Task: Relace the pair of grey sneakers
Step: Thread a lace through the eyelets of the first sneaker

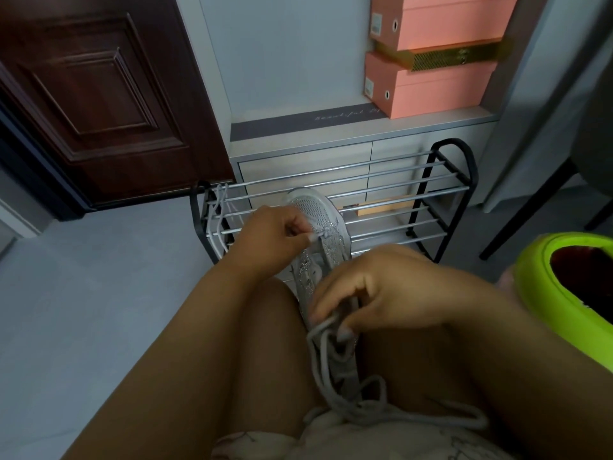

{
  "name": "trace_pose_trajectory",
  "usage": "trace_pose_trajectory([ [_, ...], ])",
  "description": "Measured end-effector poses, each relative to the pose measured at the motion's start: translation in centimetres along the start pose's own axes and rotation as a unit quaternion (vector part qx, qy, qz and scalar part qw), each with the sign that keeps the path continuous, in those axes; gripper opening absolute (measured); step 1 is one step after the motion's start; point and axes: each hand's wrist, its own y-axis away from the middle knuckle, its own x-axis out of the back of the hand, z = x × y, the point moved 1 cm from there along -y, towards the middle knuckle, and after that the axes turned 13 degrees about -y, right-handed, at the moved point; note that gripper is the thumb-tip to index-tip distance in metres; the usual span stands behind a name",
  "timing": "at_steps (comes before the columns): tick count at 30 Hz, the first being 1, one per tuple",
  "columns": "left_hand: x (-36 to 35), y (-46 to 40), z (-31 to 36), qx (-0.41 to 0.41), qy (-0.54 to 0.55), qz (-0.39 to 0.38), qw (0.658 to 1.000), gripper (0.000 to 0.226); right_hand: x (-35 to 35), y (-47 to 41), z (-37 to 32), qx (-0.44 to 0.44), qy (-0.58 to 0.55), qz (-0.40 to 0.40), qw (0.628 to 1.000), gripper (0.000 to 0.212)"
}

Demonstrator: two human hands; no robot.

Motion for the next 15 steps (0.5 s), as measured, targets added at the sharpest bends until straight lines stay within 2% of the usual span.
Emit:
trace_pose_trajectory([
  [1, 0.1, 0.0, 0.0, -0.008, -0.018, 0.000, 1.000, 0.008, 0.6, -0.2, 0.1, -0.011, -0.047, 0.015, 0.999, 0.027],
  [3, 0.1, 0.0, 0.0, -0.017, -0.047, 0.000, 0.999, 0.007, 1.6, -1.1, 0.5, -0.032, -0.106, 0.121, 0.986, 0.011],
  [4, 0.0, 0.1, 0.0, -0.021, -0.061, 0.002, 0.998, 0.009, 2.0, -1.9, 0.9, -0.059, -0.070, 0.185, 0.978, 0.010],
  [5, -0.1, 0.1, 0.0, -0.023, -0.074, 0.007, 0.997, 0.010, 2.2, -2.7, 1.3, -0.092, 0.008, 0.228, 0.969, 0.021],
  [7, -0.4, 0.0, 0.0, -0.026, -0.099, 0.018, 0.995, 0.010, 1.7, -4.4, 1.8, -0.137, 0.147, 0.239, 0.950, 0.033],
  [8, -0.5, -0.1, 0.1, -0.027, -0.111, 0.019, 0.993, 0.008, 1.1, -5.2, 2.0, -0.139, 0.168, 0.237, 0.947, 0.034],
  [12, -0.7, -0.4, 0.1, -0.027, -0.136, 0.013, 0.990, 0.010, 0.9, -6.4, 3.4, -0.145, 0.159, 0.263, 0.940, 0.030],
  [15, -0.7, -0.3, 0.0, -0.029, -0.127, 0.016, 0.991, 0.008, 2.1, -5.4, 4.3, -0.120, 0.097, 0.267, 0.951, 0.027],
])
